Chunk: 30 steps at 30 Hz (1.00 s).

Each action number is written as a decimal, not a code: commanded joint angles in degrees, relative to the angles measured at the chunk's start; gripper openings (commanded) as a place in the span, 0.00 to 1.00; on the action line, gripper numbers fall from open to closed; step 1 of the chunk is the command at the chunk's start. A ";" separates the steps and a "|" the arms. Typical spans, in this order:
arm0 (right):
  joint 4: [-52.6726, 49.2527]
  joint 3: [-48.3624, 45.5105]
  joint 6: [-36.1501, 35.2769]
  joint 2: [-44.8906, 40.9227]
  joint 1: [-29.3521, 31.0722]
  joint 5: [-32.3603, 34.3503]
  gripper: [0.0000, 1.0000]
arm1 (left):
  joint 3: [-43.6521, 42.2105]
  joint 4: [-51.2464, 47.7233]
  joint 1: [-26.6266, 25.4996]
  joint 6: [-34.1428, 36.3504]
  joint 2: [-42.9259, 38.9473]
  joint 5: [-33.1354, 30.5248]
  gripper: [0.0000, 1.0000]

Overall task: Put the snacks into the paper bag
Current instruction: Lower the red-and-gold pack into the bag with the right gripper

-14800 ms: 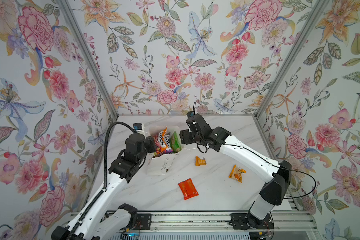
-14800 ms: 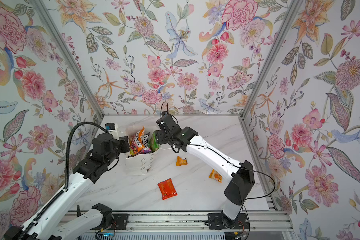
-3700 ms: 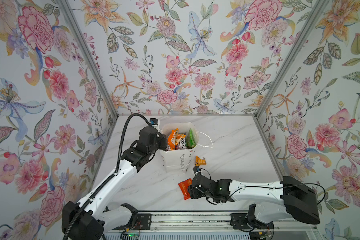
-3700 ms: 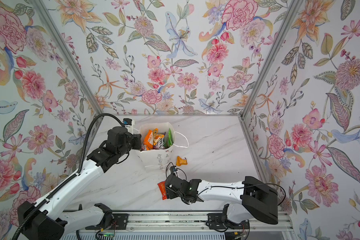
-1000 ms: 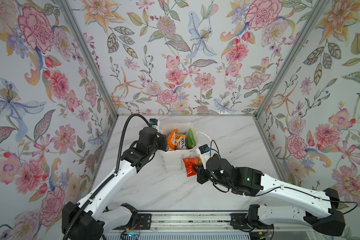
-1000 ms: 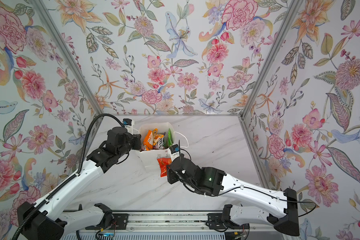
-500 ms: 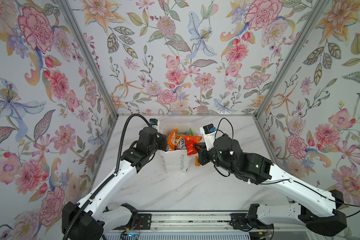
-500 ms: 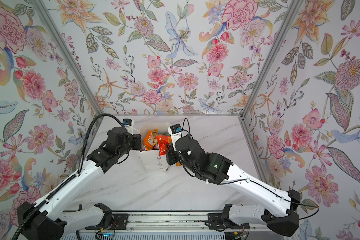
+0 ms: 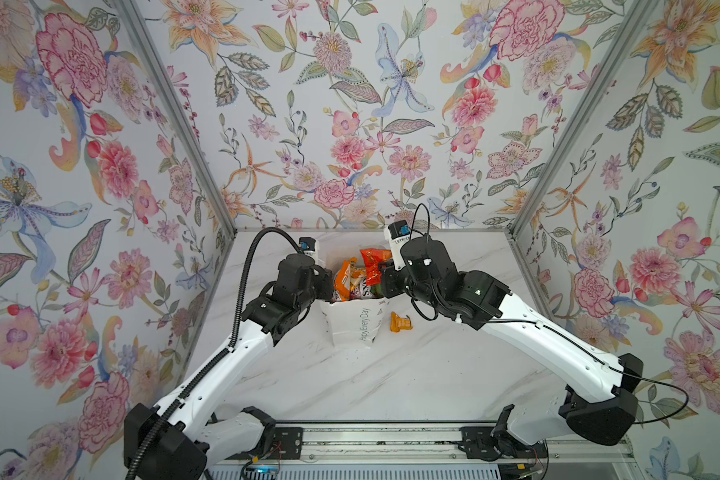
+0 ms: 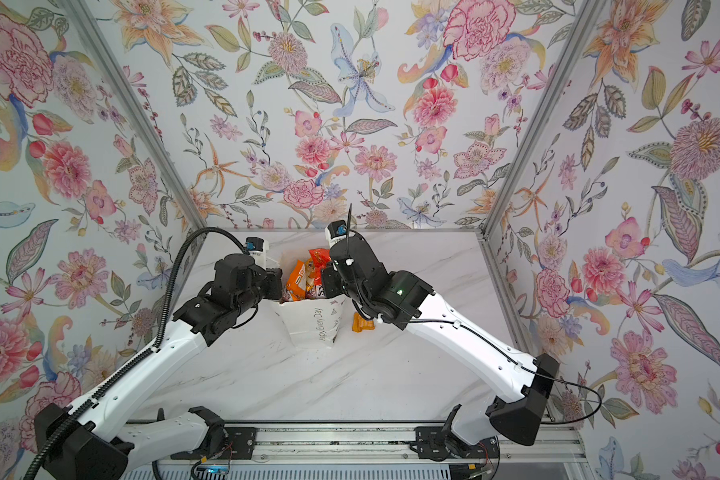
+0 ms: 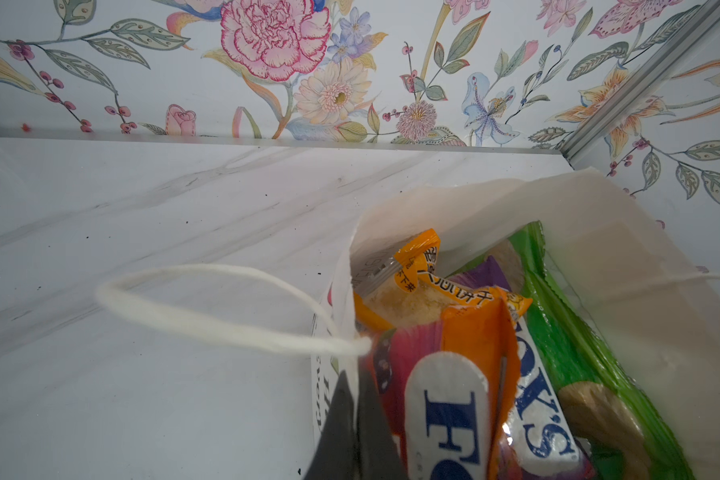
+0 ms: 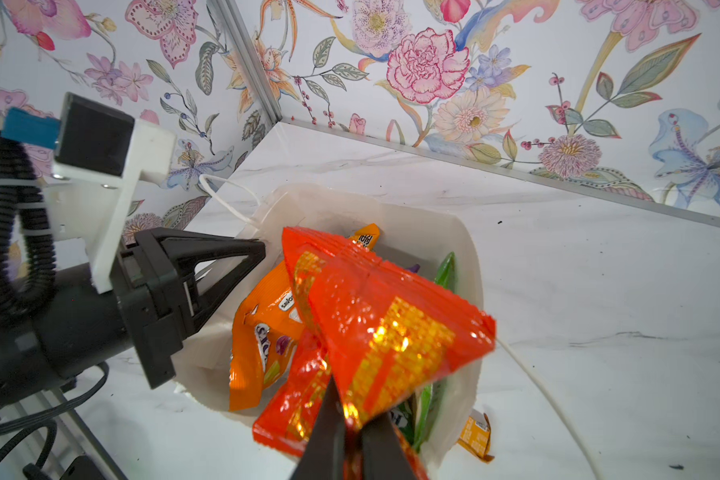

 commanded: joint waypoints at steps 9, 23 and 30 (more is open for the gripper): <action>-4.45 5.85 0.15 8.03 -2.95 -2.63 0.09 | 0.68 3.75 -0.05 -0.26 -1.55 -0.94 0.00; -8.34 11.34 0.12 15.72 -3.50 -2.12 0.12 | 0.54 3.57 -0.10 -0.15 -1.88 -1.07 0.00; -9.10 12.85 0.16 17.81 -3.74 -2.84 0.13 | 0.68 3.31 -0.05 -0.07 -2.19 -1.23 0.00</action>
